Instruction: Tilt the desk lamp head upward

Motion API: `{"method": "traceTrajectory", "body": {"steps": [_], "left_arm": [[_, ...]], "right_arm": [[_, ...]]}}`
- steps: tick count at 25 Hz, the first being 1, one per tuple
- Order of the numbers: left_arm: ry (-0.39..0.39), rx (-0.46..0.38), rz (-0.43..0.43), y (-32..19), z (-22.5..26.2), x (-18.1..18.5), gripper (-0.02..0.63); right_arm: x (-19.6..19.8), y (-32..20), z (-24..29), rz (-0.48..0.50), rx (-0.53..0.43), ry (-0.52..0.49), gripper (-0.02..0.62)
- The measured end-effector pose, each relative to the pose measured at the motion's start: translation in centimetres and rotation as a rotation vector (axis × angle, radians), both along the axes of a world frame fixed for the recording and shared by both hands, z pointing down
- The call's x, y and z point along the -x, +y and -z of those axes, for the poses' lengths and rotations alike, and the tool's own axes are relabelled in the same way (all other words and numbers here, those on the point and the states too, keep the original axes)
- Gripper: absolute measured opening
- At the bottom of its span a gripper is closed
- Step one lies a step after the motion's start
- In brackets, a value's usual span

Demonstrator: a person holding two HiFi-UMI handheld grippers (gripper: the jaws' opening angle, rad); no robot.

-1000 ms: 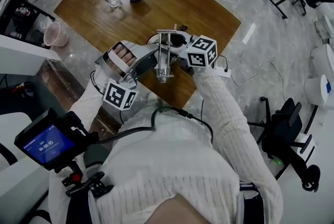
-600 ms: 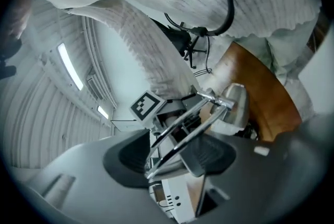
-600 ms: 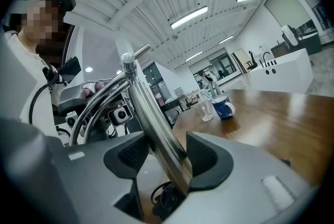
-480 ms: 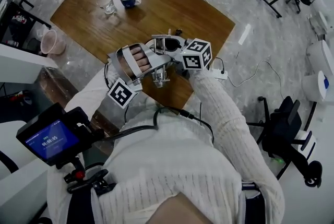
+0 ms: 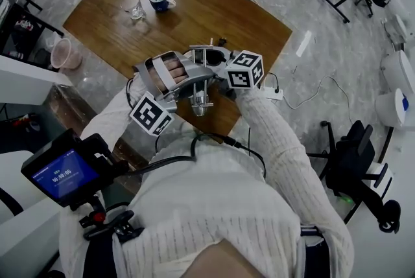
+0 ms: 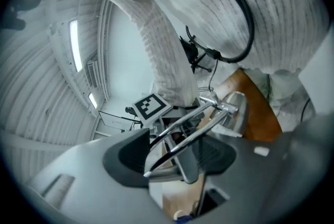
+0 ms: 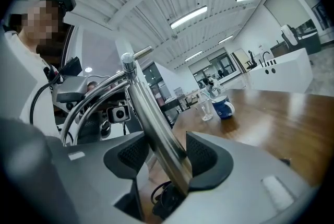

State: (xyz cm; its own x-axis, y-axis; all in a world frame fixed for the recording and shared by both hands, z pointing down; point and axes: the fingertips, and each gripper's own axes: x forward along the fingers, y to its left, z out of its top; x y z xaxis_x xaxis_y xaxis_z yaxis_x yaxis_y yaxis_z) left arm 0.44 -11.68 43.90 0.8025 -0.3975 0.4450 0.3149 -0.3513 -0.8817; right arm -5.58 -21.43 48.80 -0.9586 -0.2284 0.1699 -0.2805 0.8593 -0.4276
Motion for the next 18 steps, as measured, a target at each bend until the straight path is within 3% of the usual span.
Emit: {"method": "traceTrajectory", "body": {"steps": [5, 12, 18], "left_arm": [[0.075, 0.229, 0.005, 0.3, 1.9, -0.3, 0.244], [0.131, 0.472, 0.02, -0.1, 3.8, -0.3, 0.246], [0.21, 0.745, 0.041, -0.7, 6.0, -0.4, 0.25]], "right_arm": [[-0.1, -0.2, -0.1, -0.005, 0.001, -0.004, 0.219], [-0.1, -0.5, -0.2, -0.025, -0.01, -0.007, 0.216], [-0.1, -0.5, -0.2, -0.059, -0.007, -0.017, 0.215]]}}
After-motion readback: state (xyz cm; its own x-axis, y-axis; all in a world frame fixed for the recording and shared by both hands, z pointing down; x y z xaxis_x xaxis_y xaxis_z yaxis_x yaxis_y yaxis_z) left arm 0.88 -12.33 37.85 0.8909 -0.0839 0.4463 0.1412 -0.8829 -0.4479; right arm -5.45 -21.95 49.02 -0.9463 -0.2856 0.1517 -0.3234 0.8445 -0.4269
